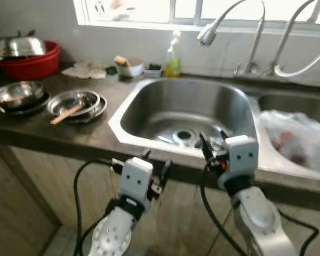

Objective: Kitchen organization

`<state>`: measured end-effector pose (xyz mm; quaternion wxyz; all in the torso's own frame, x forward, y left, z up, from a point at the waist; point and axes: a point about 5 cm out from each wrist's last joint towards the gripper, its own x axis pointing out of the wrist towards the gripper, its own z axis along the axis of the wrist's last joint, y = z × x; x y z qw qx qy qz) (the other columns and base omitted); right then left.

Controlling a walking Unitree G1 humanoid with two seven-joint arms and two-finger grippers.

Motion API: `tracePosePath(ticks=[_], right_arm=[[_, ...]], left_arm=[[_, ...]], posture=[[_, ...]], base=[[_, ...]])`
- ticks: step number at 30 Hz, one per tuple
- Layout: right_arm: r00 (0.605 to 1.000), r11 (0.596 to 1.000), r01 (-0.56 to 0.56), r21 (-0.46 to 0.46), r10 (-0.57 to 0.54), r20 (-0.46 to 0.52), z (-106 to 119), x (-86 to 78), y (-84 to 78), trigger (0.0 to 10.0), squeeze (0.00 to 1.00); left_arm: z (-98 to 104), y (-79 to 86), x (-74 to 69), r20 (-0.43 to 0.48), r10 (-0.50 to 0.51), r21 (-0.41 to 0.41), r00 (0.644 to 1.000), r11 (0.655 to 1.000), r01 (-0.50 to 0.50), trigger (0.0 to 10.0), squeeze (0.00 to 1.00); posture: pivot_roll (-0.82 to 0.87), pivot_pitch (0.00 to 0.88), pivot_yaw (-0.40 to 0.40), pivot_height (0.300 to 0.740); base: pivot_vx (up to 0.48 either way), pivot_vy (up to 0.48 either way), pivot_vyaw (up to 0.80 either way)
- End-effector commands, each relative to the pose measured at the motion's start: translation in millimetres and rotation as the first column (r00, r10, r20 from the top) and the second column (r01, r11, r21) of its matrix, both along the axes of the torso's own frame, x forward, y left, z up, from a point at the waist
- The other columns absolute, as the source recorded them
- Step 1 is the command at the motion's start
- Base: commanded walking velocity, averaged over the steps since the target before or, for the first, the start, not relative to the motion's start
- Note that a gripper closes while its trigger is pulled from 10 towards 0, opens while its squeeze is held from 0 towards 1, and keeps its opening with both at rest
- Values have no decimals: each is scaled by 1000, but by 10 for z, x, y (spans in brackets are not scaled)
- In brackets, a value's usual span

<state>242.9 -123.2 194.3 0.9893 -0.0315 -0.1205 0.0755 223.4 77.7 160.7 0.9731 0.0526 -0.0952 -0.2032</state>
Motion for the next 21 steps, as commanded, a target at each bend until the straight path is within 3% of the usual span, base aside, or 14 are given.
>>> tracePosePath(ticks=[1,21], right_arm=[[1000,1000,10,-11,-10,7,12,2,-20,10000,0],[1000,1000,19,-14,-20,-19,-49,6,-11,10000,0]], left_arm=[[0,-10,-5,0,3,7,1000,1000,-3,10000,0],[7,-12,-16,-3,7,5,1000,1000,-7,10000,0]], posture=[[149,47,-17,740],[156,54,-17,740]], base=[[-292,0,0],[-293,0,0]])
